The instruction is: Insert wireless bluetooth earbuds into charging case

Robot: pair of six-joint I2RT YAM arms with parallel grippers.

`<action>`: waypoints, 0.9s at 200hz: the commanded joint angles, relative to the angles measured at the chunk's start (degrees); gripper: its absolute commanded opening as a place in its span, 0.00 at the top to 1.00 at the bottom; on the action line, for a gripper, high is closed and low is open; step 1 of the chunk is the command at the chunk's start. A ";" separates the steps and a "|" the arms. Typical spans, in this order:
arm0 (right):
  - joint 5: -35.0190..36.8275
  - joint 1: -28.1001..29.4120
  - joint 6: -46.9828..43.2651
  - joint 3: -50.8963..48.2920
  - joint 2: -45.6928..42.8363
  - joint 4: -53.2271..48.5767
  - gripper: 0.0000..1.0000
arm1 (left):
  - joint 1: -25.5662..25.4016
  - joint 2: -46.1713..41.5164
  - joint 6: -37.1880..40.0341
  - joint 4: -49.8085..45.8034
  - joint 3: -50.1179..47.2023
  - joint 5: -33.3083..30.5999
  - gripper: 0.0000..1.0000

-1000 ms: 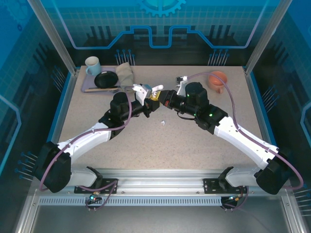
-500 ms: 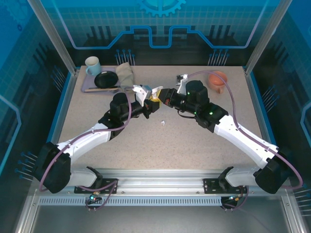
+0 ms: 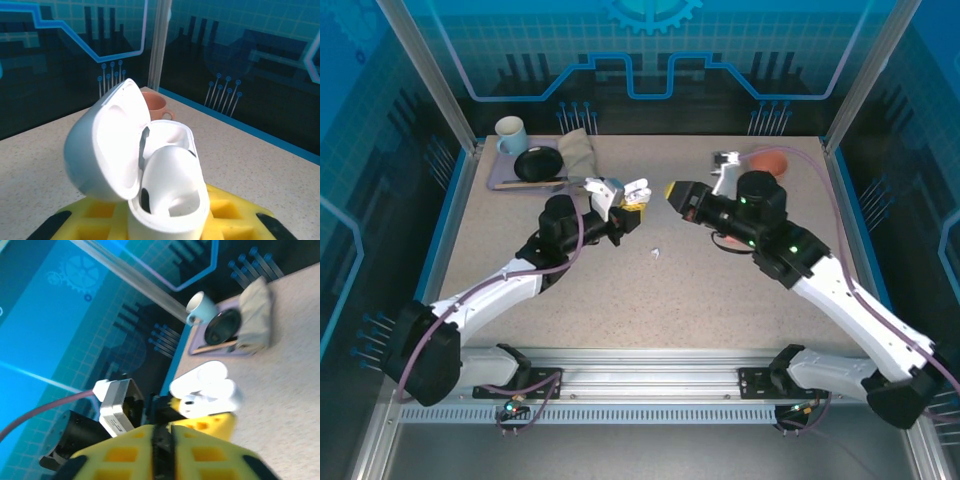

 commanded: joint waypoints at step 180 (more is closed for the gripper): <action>17.98 3.17 -7.22 26.01 56.16 -40.17 0.37 | 6.03 -16.70 0.76 0.10 -9.84 -7.00 1.00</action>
